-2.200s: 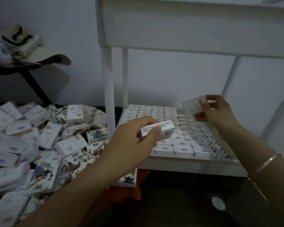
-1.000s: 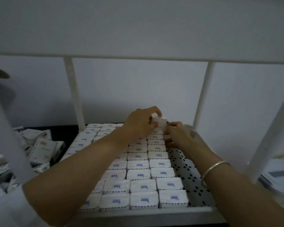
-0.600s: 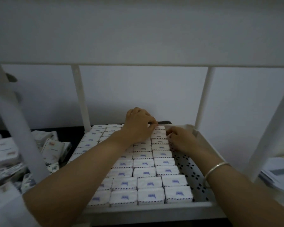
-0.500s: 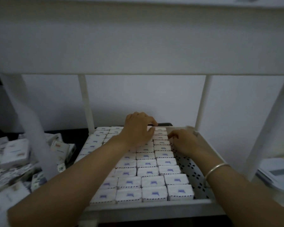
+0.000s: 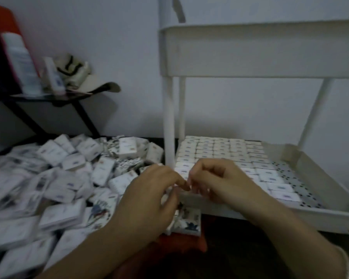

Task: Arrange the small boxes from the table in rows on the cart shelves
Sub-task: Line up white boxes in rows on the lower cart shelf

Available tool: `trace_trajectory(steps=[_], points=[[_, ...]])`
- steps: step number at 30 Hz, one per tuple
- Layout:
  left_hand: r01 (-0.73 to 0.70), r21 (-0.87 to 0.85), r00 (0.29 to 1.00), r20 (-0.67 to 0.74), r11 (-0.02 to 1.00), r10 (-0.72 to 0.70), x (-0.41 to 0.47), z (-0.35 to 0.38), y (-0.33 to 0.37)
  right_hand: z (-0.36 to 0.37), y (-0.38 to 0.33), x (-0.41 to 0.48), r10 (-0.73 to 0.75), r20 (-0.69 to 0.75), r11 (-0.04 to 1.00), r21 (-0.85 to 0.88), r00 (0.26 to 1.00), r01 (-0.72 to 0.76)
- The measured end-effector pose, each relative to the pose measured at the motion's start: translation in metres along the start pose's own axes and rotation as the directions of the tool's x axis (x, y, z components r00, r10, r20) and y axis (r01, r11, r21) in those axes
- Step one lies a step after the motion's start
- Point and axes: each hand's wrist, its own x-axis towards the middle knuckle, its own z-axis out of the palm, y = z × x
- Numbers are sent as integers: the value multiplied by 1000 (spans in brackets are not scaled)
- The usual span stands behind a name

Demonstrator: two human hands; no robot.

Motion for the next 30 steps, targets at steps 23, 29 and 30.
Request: trace_trajectory(steps=[23, 29, 30], points=[[217, 574, 974, -177, 790, -139, -125, -71, -126, 191, -17, 106, -290, 232, 705, -605, 929, 371], [182, 528, 977, -192, 830, -92, -125, -75, -132, 203, -6, 119, -320, 248, 596, -698, 914, 398], [173, 515, 978, -190, 840, -85, -126, -76, -133, 201, -4, 119, -346, 221, 621, -675, 912, 399]])
